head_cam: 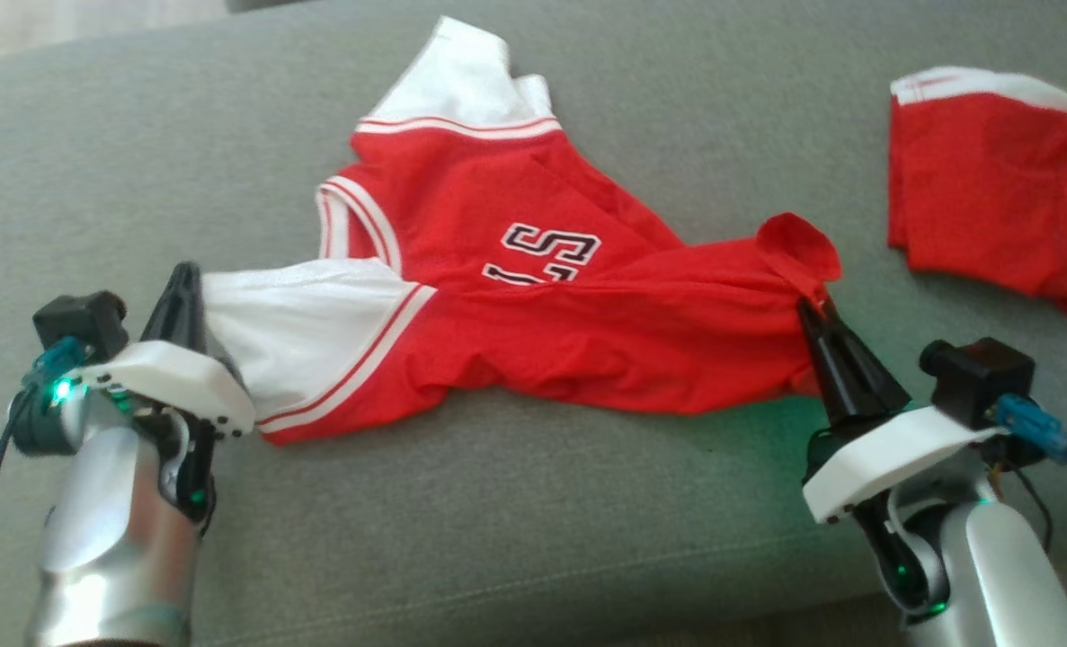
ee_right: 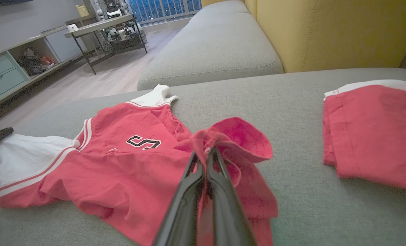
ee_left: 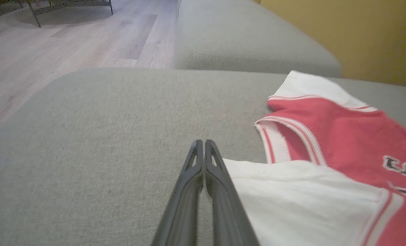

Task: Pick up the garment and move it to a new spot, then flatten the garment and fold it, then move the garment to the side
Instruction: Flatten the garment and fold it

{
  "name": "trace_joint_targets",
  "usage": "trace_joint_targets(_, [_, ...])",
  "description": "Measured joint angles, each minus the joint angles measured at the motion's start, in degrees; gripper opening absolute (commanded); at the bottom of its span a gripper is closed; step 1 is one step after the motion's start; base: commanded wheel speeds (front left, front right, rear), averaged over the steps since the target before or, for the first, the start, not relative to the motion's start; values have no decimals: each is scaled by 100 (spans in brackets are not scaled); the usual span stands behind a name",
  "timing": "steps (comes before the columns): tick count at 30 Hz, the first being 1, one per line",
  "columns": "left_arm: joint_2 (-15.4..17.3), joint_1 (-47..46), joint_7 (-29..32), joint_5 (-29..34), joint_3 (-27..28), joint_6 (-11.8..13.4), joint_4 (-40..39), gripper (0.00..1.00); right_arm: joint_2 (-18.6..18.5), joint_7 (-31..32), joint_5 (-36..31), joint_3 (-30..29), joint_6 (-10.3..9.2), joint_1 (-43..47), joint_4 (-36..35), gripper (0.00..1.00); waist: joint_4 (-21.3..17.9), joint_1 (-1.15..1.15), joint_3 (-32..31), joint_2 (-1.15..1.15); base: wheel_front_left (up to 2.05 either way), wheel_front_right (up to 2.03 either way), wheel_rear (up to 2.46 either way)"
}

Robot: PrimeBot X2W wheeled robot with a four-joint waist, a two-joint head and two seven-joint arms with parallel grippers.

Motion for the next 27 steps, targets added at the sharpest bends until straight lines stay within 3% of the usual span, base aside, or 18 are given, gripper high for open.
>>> trace_joint_targets(6, [-32, 472, -59, -138, 33, -13, -1311, 0, 1, 19, -48, -219, 0, -27, 49, 0, 273, 0, -323, 0, 0, 0, 0])
trace_joint_targets(11, [-41, 833, -67, -158, 308, 45, -2844, 0, 0, 141, -196, -259, 0, -344, 99, 0, 482, 0, -614, 0, 0, 0, 0])
trace_joint_targets(18, [-181, 1123, -105, -248, 700, 89, -4362, 0, -127, 261, -252, -154, 0, -918, 133, 0, 611, 0, -879, 0, 0, 0, 0])
trace_joint_targets(22, [-369, 1133, -107, -316, 892, 137, -5118, 0, -327, 270, -174, 12, 0, -1362, 185, 0, 670, 0, -982, 0, 0, 0, 0])
trace_joint_targets(27, [-444, 1133, -107, -318, 1072, 199, -5477, 0, -458, 264, 12, 30, 0, -1613, 205, 0, 685, 0, -1103, 0, 0, 0, 0])
